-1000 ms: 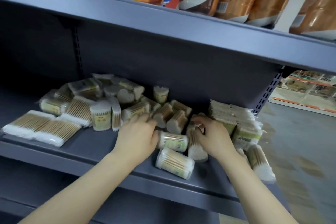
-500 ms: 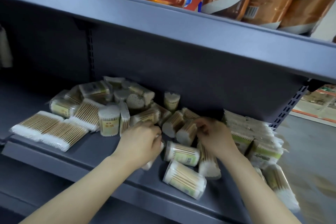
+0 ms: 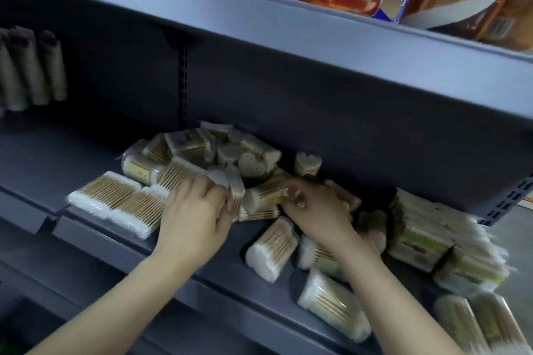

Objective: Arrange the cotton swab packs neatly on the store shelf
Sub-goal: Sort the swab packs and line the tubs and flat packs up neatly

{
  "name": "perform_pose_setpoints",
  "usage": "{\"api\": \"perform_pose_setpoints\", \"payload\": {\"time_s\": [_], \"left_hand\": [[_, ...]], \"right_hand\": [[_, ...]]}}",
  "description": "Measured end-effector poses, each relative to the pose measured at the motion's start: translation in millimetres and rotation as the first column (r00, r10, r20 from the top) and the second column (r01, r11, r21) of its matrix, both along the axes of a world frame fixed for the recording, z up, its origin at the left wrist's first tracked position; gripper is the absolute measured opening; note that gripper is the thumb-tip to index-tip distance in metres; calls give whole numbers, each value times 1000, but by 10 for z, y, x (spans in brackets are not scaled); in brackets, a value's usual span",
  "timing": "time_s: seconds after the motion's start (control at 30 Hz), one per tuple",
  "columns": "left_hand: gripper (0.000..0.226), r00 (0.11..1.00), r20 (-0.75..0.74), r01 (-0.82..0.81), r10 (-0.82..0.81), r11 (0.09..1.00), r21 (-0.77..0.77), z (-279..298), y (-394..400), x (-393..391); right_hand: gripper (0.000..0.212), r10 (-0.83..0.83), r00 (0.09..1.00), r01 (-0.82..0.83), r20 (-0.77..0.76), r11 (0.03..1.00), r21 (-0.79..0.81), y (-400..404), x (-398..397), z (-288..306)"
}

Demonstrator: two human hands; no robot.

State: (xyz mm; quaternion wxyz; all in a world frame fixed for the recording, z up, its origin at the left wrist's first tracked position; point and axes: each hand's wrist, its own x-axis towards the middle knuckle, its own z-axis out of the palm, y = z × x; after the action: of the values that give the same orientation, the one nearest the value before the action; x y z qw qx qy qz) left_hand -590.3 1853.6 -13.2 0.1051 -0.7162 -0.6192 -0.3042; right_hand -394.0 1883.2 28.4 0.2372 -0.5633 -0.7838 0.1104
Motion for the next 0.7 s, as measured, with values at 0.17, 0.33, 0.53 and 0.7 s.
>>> {"api": "perform_pose_setpoints", "payload": {"time_s": [0.17,0.33,0.53,0.7], "left_hand": [[37,999,-33,0,0,1000,4,-26,42,-261],[39,999,-6,48,-47,998,42,-39,101,-372],[45,992,-85,96,-95,995,2,-73,153,-415],[45,993,-77,88,-89,996,-12,-41,163,-410]], "right_hand": [[40,118,993,-117,-10,992,50,90,-395,-60],[39,143,987,-148,69,986,71,156,-572,-136],[32,124,990,-130,62,985,114,154,-598,-211],[24,84,996,-87,23,980,180,109,-596,-240]]}}
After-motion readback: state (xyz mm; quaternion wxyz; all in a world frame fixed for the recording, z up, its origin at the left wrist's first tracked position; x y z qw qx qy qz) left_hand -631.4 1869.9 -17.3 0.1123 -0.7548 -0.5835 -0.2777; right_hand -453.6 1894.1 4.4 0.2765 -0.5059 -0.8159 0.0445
